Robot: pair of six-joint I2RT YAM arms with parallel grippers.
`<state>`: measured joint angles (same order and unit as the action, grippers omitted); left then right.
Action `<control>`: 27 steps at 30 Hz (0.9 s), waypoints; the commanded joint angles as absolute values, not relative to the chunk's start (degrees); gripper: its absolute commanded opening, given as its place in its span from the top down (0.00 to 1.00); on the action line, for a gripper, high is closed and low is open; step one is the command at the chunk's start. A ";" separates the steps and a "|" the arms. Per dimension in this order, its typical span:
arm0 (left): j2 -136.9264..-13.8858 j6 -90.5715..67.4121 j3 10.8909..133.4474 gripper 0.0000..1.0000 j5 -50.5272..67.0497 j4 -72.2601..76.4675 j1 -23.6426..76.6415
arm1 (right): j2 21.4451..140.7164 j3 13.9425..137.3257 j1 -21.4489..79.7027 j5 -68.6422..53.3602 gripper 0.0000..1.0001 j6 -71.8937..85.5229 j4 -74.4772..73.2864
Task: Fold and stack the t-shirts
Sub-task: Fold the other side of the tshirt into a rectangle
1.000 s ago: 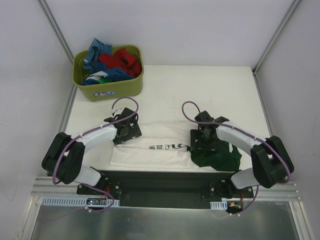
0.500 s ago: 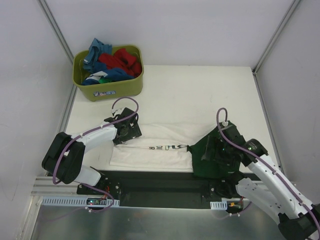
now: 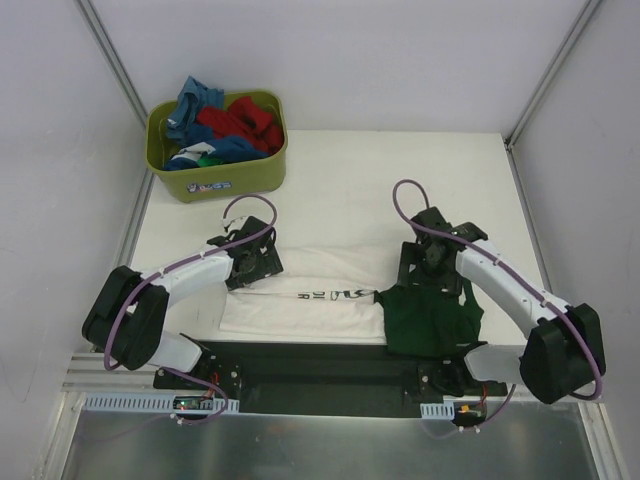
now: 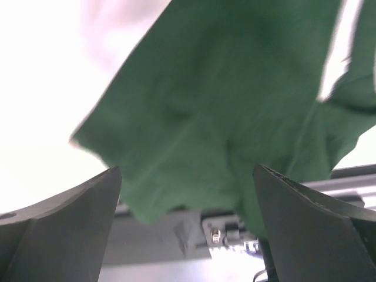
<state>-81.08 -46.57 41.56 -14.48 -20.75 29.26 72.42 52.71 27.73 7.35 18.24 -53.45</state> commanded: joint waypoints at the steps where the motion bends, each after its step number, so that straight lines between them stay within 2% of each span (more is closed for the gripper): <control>1: -81.12 -45.88 39.64 0.02 -17.31 -21.62 27.95 | 73.91 54.67 20.05 9.07 0.02 15.04 -46.33; 8: -82.88 -45.09 41.48 0.35 -16.96 -21.01 25.58 | 81.99 57.56 13.72 8.97 0.18 12.31 -41.75; 14: -85.60 -44.21 43.59 0.51 -15.47 -20.30 24.26 | 87.62 58.35 10.20 6.24 0.27 11.78 -36.22; 17: -85.87 -43.95 44.30 0.62 -15.12 -20.39 24.17 | 91.66 60.64 9.76 6.85 0.36 11.25 -35.69; 18: -85.78 -43.95 44.38 0.67 -15.29 -20.39 24.17 | 93.50 61.17 9.67 6.77 0.45 11.08 -35.51; 20: -85.00 -43.95 44.21 0.74 -15.29 -20.48 24.17 | 94.83 62.40 9.41 6.86 0.57 11.16 -34.98; 21: -84.64 -43.95 44.12 0.77 -15.29 -20.48 24.17 | 95.62 62.75 9.40 7.20 0.68 11.16 -34.98; 23: -83.59 -43.95 43.95 0.90 -15.56 -20.39 24.17 | 95.98 63.54 9.40 7.73 0.76 11.34 -35.33; 24: -83.32 -43.86 44.03 0.96 -15.56 -20.48 24.08 | 95.72 63.72 9.32 8.17 0.84 11.34 -35.51; 25: -82.97 -43.86 43.95 1.00 -15.73 -20.48 24.08 | 95.28 63.98 9.32 8.52 0.86 11.34 -35.68; 26: -82.36 -43.77 44.03 1.00 -16.08 -20.48 24.08 | 94.75 64.16 9.40 8.96 0.93 11.34 -36.47; 27: -82.09 -43.60 44.12 1.00 -16.26 -20.48 24.08 | 94.40 64.33 9.40 10.10 0.95 11.34 -36.91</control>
<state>-84.20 -43.94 43.88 -15.57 -20.32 24.62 96.18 61.45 9.65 7.31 11.35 -36.23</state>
